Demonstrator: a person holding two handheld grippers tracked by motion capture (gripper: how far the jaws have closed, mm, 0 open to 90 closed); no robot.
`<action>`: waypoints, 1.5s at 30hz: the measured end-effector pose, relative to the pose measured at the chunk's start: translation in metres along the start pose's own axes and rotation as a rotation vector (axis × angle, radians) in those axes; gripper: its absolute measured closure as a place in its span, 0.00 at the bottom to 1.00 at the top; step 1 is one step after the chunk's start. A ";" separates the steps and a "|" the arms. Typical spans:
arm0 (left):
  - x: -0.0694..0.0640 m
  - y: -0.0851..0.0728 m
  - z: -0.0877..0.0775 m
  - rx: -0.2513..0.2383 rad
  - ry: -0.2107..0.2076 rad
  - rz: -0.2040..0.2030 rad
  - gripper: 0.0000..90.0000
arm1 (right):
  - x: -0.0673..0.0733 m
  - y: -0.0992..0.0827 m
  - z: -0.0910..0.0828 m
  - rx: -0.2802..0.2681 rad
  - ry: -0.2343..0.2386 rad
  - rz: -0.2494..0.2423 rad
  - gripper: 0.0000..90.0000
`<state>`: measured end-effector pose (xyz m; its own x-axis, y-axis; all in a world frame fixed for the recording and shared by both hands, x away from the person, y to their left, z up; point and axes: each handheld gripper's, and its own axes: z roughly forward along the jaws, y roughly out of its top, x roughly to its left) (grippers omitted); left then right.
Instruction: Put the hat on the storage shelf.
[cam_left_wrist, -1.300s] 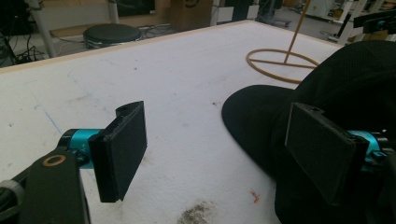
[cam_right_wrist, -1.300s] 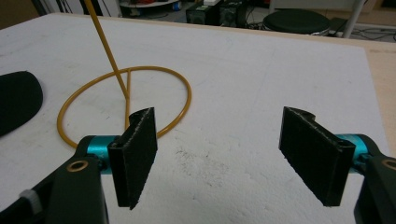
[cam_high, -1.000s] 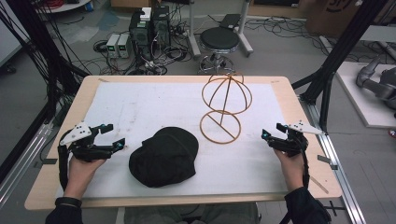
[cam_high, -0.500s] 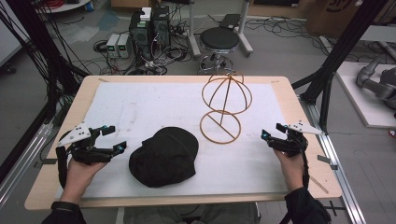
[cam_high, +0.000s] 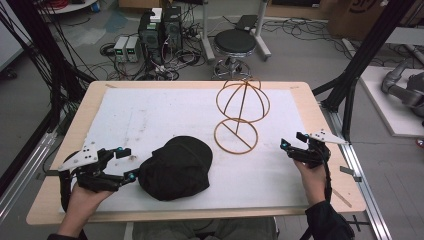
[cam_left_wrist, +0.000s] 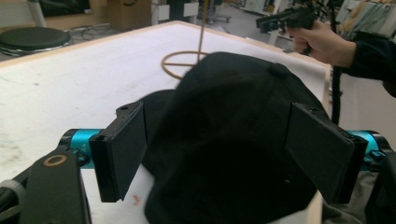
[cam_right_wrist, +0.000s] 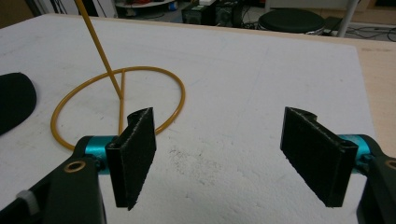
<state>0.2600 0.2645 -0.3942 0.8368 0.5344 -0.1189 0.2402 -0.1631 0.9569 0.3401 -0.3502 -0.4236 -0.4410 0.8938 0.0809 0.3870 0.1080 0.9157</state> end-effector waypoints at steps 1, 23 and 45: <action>-0.002 -0.001 0.000 0.005 -0.009 -0.001 0.24 | 0.000 0.000 0.000 0.000 0.000 0.000 0.29; 0.001 0.002 0.032 0.132 -0.155 0.034 0.64 | -0.001 -0.001 0.000 0.009 -0.001 0.006 0.29; 0.005 0.036 0.026 -0.085 -0.130 0.085 0.97 | 0.000 0.000 -0.001 0.007 -0.003 0.007 0.30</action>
<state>0.2851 0.2401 -0.3675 0.9103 0.4089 -0.0645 0.1280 -0.1299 0.9832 0.3394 -0.3505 -0.4235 -0.4358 0.8959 0.0863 0.3961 0.1048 0.9122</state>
